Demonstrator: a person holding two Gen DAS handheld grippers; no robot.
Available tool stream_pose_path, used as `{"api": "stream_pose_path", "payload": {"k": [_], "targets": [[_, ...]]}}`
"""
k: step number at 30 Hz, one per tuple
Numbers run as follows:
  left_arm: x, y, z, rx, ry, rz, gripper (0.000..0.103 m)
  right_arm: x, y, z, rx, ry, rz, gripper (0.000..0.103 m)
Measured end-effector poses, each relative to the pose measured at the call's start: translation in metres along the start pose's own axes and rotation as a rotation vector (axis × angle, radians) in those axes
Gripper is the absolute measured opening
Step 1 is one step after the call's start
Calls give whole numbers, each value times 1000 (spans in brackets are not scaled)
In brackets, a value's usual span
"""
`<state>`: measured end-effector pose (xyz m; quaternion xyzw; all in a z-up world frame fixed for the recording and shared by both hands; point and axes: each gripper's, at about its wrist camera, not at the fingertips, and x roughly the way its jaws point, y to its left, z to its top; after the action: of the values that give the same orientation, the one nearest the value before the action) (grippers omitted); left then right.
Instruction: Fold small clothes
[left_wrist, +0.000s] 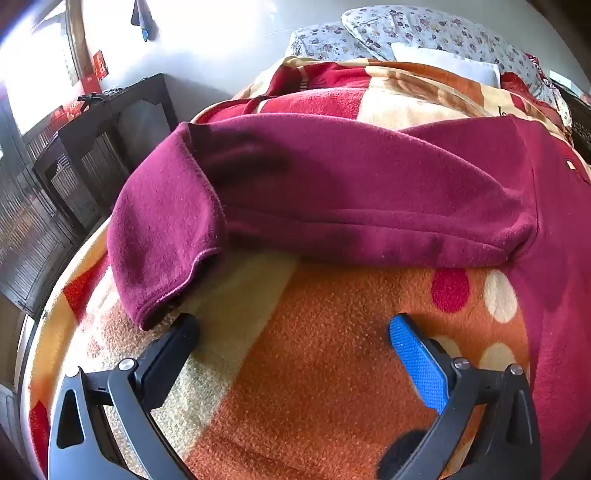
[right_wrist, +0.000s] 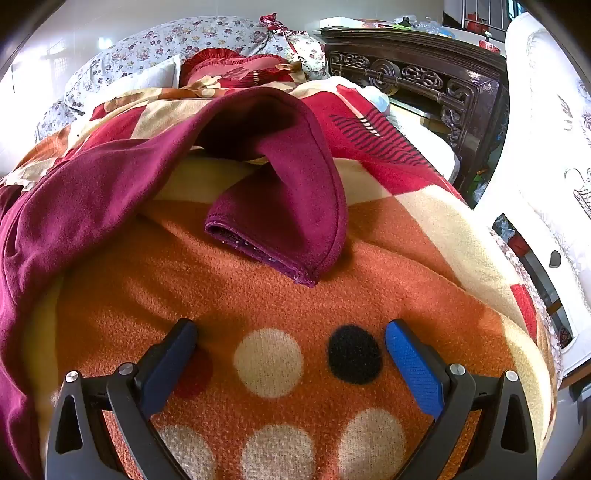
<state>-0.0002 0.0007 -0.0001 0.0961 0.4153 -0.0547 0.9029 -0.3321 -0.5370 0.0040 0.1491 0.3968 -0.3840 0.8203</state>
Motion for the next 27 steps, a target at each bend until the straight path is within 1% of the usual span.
{"api": "stream_pose_path", "payload": {"k": [1,19,23,25,27], "targets": [[0,0,0,5,10,3,103,0,0,0,0,0,0,103],[0,0,1,9,11,11,103,1,0,-3,0,-4,0,103],[-2,-4,0,16,0,26,103,1,1,-3,-1,-6,-2,103],[-5,-6,0,25,-8,21,103,1,1,-3,-3,-4,-5,103],[-11,-7,-3,20,-9,9,103,0,4,-1,-12,17,-24,103]]}}
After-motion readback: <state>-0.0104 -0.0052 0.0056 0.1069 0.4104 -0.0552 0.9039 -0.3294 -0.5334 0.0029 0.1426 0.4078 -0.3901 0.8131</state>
